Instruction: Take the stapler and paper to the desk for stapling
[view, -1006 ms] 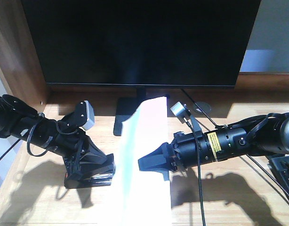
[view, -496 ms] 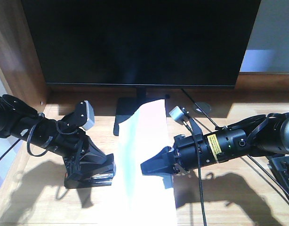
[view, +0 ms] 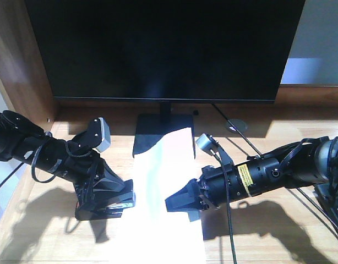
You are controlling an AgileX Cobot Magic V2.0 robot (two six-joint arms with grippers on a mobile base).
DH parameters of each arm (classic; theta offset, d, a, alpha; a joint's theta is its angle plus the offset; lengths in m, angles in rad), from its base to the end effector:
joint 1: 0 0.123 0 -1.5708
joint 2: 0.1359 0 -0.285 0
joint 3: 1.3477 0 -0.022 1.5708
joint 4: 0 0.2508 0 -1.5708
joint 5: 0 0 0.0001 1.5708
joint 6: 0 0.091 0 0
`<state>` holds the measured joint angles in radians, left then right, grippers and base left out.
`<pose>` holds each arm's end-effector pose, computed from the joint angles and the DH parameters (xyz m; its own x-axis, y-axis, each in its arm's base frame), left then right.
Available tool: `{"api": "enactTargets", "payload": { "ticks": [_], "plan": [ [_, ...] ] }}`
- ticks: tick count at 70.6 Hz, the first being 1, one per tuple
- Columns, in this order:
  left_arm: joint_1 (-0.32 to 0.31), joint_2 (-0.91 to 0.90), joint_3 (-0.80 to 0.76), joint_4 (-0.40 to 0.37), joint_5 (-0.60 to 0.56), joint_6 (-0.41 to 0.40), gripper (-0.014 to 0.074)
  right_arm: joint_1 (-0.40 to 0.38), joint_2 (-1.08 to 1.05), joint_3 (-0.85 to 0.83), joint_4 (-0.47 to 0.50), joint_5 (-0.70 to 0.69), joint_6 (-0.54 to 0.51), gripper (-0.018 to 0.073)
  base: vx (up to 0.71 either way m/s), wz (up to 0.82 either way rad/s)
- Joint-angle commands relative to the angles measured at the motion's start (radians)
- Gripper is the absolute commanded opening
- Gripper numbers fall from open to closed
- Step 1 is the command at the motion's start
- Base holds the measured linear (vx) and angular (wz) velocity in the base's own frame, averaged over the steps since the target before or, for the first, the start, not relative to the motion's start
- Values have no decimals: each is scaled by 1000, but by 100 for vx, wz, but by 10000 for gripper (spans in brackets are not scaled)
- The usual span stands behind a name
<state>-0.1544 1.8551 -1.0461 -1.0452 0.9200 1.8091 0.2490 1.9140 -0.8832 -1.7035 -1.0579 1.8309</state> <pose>0.3227 -0.1137 0.1703 -0.2687 0.6604 -0.7012 0.9597 0.2461 -0.1359 0.2851 0.1535 0.1434 -0.8915 -0.2296 -0.3905 -0.4523 0.4051 0.7945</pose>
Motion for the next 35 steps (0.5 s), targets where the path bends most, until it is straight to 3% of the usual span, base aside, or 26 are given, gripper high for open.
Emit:
{"api": "enactTargets", "payload": {
  "ticks": [1, 35],
  "plan": [
    [-3, -40, -23, -46, 34, -2, -6, 8, -41, -18, 78, -51, -31, -3, 0, 0],
    [-3, -40, -23, -46, 34, -2, -6, 21, 42, -18, 162, -53, -36, -3, 0, 0]
  ]
}}
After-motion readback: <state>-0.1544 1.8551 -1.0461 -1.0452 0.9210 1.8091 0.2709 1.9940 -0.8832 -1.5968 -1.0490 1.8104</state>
